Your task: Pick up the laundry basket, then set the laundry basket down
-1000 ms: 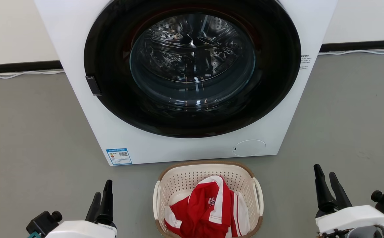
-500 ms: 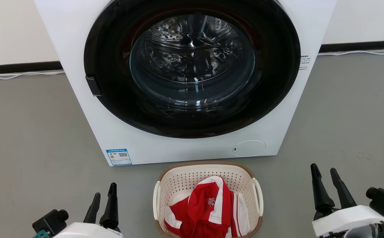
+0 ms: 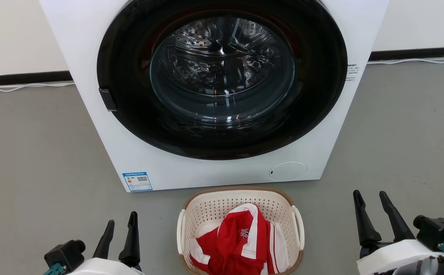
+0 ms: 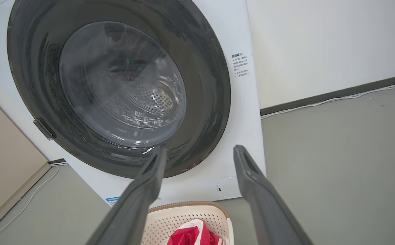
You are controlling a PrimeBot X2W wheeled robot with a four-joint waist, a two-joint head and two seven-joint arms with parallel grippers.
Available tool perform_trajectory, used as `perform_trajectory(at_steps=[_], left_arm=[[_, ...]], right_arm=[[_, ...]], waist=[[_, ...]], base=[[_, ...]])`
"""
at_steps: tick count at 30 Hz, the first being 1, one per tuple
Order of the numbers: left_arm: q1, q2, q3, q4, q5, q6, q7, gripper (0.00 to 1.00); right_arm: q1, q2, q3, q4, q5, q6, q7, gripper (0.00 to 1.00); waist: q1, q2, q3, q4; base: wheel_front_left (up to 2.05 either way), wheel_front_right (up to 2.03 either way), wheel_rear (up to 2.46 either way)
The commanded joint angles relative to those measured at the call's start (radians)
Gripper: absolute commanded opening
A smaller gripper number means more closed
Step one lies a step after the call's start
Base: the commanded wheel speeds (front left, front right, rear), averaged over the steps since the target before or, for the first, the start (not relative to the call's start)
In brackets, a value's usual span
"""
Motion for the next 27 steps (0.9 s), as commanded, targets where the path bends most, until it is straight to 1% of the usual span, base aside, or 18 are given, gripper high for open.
perform_trajectory(at_steps=[1,27], left_arm=[[-0.015,0.010,0.019,-0.030,0.042,0.007,-0.014,1.00],[-0.011,0.014,0.010,-0.035,0.305,0.014,-0.085,1.00]], right_arm=[[-0.014,-0.018,0.016,-0.029,-0.043,0.006,-0.023,1.00],[-0.013,-0.025,0.013,-0.008,-0.326,0.007,-0.093,1.00]], waist=[[0.0000,0.0000,0.001,0.000],[0.0000,0.0000,0.007,0.000]], base=[[0.00,0.00,0.00],[0.00,0.00,0.00]])
